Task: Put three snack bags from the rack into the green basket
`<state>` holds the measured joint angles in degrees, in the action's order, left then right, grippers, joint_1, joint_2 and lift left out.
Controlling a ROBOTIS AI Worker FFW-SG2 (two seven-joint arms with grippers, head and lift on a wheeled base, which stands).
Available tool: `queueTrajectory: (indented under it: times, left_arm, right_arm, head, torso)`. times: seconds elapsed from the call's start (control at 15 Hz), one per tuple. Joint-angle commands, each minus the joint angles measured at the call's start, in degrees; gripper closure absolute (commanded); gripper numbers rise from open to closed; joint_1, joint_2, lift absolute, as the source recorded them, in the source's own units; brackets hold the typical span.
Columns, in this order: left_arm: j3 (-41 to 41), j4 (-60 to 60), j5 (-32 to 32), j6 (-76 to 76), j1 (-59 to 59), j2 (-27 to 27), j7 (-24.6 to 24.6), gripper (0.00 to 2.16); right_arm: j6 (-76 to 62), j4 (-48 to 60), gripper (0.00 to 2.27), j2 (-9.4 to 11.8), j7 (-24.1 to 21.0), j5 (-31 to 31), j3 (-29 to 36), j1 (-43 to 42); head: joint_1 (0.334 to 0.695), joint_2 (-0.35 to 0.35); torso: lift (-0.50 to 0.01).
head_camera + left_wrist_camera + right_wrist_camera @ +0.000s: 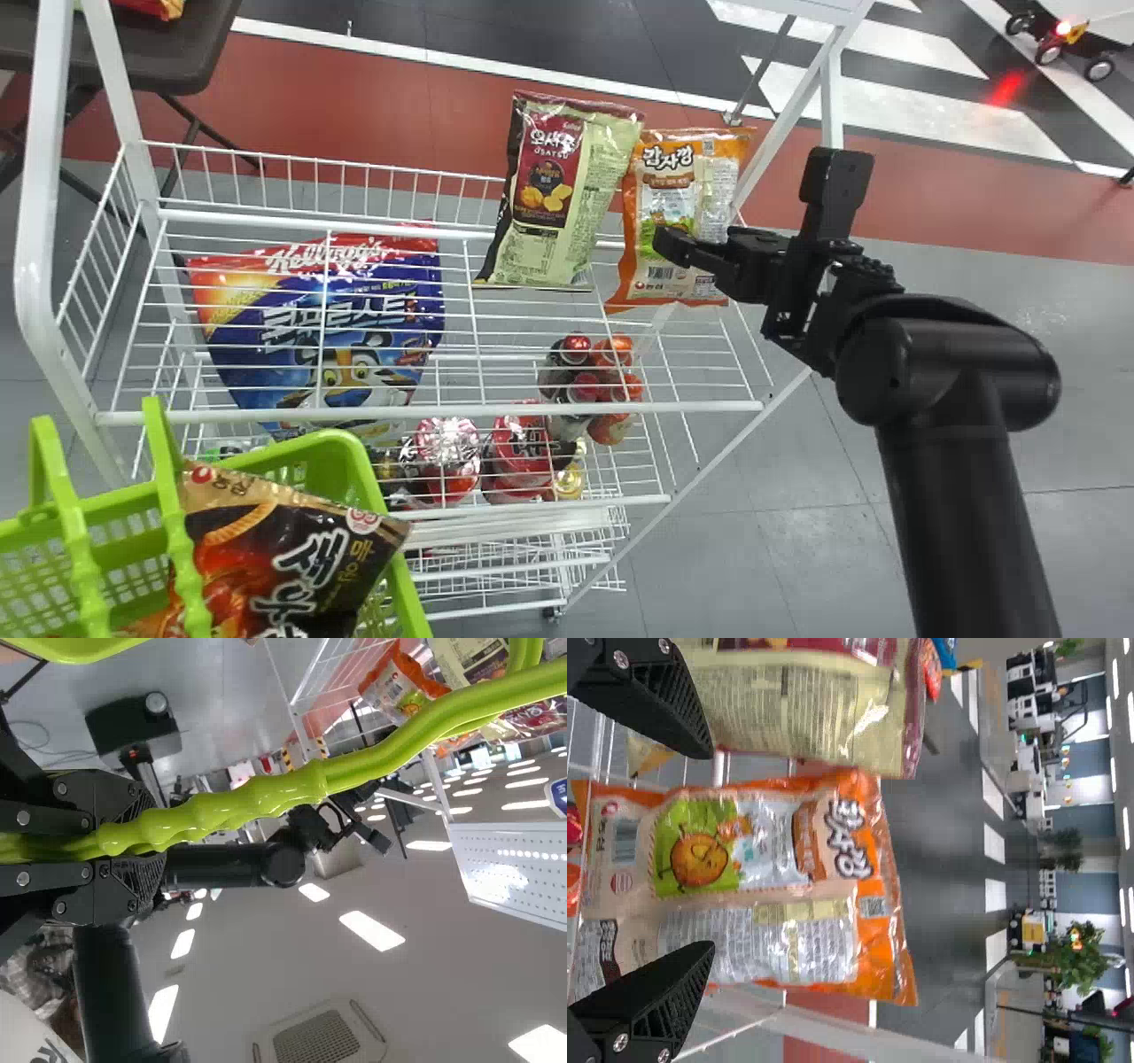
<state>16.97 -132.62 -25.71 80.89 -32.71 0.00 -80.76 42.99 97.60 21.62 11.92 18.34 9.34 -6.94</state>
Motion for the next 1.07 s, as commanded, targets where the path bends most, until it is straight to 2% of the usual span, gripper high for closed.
queueTrajectory:
  times: [0.0,0.13,0.2,0.33,0.73,1.0]
  left_arm:
    - [0.3,0.0,-0.2,-0.1,-0.1,-0.1,0.0,2.15]
    - [0.4,-0.1,-0.3,-0.1,-0.3,-0.1,-0.2,2.15]
    - [0.8,-0.1,-0.4,-0.1,-0.6,-0.1,-0.4,2.15]
    - [1.4,-0.1,-0.7,-0.1,-0.8,-0.1,-0.7,2.15]
    - [1.1,-0.3,-0.8,-0.1,-0.9,-0.1,-0.5,2.15]
    - [0.9,-0.5,-0.8,-0.1,-0.9,-0.1,-0.3,2.15]
  right_arm:
    - [-5.2,-9.6,0.13,0.1,0.3,-2.1,-4.1,-4.7]
    - [-7.3,-13.0,0.53,-0.1,0.3,-3.0,-6.3,-6.2]
    - [-7.5,-13.2,0.83,-0.2,0.6,-3.0,-6.5,-6.3]
    - [-4.5,-11.7,2.20,-0.4,0.3,-2.6,-5.8,-6.0]
    - [1.3,1.5,2.25,-0.7,-1.7,-1.1,1.7,0.3]
    - [5.7,8.8,2.25,-0.9,-1.8,2.8,5.5,3.3]
  head:
    - [0.695,-0.350]
    - [0.695,-0.350]
    - [0.695,-0.350]
    - [0.695,-0.350]
    - [0.695,-0.350]
    - [0.695,-0.350]
  torso:
    - [0.000]
    - [0.000]
    - [0.000]
    - [0.000]
    - [0.000]
    - [0.000]
